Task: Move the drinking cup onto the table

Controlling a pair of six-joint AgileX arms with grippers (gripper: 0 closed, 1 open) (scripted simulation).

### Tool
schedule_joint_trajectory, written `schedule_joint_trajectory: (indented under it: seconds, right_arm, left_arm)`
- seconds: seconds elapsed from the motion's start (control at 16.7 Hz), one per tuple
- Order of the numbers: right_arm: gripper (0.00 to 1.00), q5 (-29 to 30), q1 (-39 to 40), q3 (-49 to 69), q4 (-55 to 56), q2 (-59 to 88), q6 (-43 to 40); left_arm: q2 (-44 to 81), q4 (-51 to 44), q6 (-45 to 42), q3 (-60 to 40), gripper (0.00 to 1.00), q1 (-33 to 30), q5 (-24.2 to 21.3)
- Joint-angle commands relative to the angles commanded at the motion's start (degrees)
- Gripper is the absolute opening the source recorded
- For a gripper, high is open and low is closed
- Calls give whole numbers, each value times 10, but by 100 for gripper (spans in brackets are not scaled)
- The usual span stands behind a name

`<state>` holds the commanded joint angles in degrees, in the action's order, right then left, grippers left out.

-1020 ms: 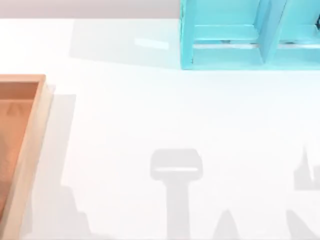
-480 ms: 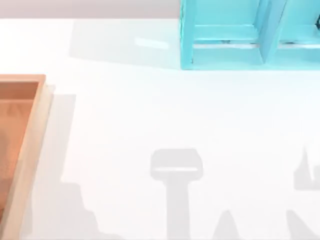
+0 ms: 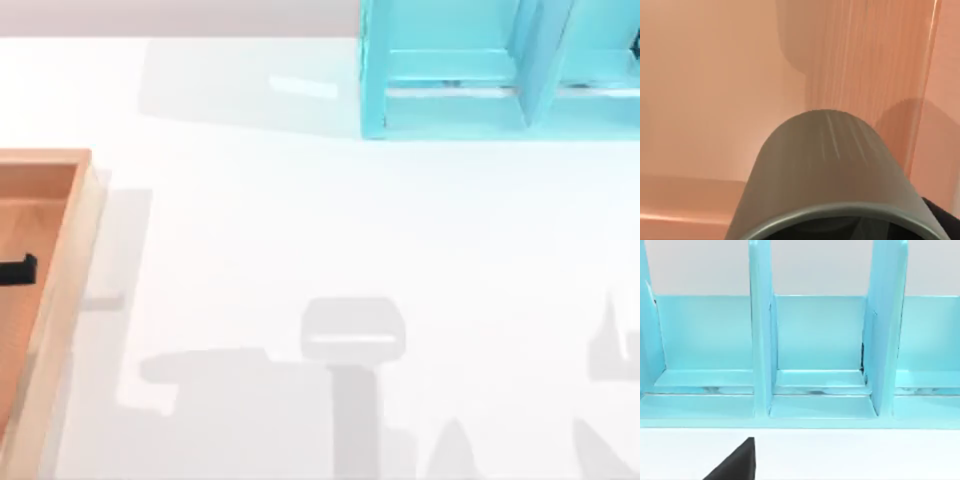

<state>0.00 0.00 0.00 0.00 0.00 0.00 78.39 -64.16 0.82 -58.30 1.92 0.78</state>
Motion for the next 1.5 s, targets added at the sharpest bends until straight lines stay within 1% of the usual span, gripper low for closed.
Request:
schedule_joint_trajectory:
  seconds: [0.12,0.24,0.36,0.6,0.78,0.9,1.02,1.5]
  right_arm:
    - [100,0,0,0,0,0,0]
    - [100,0,0,0,0,0,0]
    - [100,0,0,0,0,0,0]
    - [100,0,0,0,0,0,0]
    - [100,0,0,0,0,0,0]
    - [100,0,0,0,0,0,0]
    - [100,0,0,0,0,0,0]
    - [100,0,0,0,0,0,0]
  left_arm:
    - [-14,-53,35,-14,0,-53,-2]
    - [-22,-90,57,-19,0,-89,-5]
    - [-25,-102,64,-20,0,-102,-6]
    - [-21,-101,64,-19,0,-100,-7]
    - [15,-115,97,-56,0,-134,-6]
    - [66,-133,141,-112,0,-180,-6]
    - [131,-154,198,-191,0,-239,-6]
    - [428,-238,479,-593,0,-524,-5]
